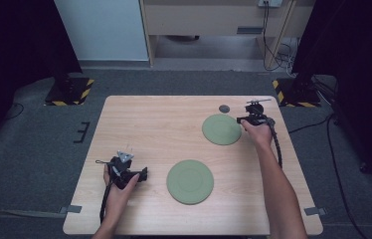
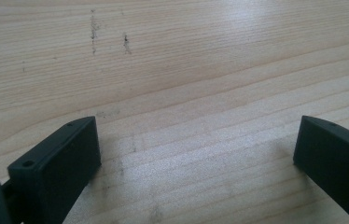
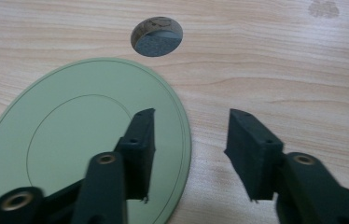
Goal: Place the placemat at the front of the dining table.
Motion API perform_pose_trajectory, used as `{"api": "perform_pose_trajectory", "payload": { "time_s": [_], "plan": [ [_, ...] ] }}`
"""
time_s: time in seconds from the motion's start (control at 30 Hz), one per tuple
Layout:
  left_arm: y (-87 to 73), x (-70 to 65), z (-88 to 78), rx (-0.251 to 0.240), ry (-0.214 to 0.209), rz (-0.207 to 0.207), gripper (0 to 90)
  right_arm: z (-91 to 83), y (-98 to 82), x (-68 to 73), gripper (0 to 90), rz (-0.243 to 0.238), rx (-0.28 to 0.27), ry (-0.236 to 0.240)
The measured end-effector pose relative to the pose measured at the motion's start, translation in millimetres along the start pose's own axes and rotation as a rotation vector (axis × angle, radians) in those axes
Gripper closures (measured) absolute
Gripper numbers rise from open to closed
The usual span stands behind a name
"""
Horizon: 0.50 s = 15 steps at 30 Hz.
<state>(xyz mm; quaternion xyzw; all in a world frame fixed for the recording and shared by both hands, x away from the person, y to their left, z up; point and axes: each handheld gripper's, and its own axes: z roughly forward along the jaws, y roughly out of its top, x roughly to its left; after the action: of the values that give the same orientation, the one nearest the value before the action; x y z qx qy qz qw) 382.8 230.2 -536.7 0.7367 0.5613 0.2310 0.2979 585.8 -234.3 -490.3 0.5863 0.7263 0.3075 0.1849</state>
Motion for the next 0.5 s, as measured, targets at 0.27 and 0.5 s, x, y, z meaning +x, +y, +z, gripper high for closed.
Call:
{"api": "perform_pose_trajectory", "payload": {
  "time_s": [0.27,0.5],
  "plan": [
    [0.0,0.0,0.0,-0.001,0.000,-0.001,0.0,-5.2,2.9,3.2,31.3,0.026,0.003,0.009],
    [0.0,-0.1,0.1,-0.001,0.000,-0.002,0.0,-8.0,4.2,6.2,17.4,0.047,0.002,0.045]
  ]
}}
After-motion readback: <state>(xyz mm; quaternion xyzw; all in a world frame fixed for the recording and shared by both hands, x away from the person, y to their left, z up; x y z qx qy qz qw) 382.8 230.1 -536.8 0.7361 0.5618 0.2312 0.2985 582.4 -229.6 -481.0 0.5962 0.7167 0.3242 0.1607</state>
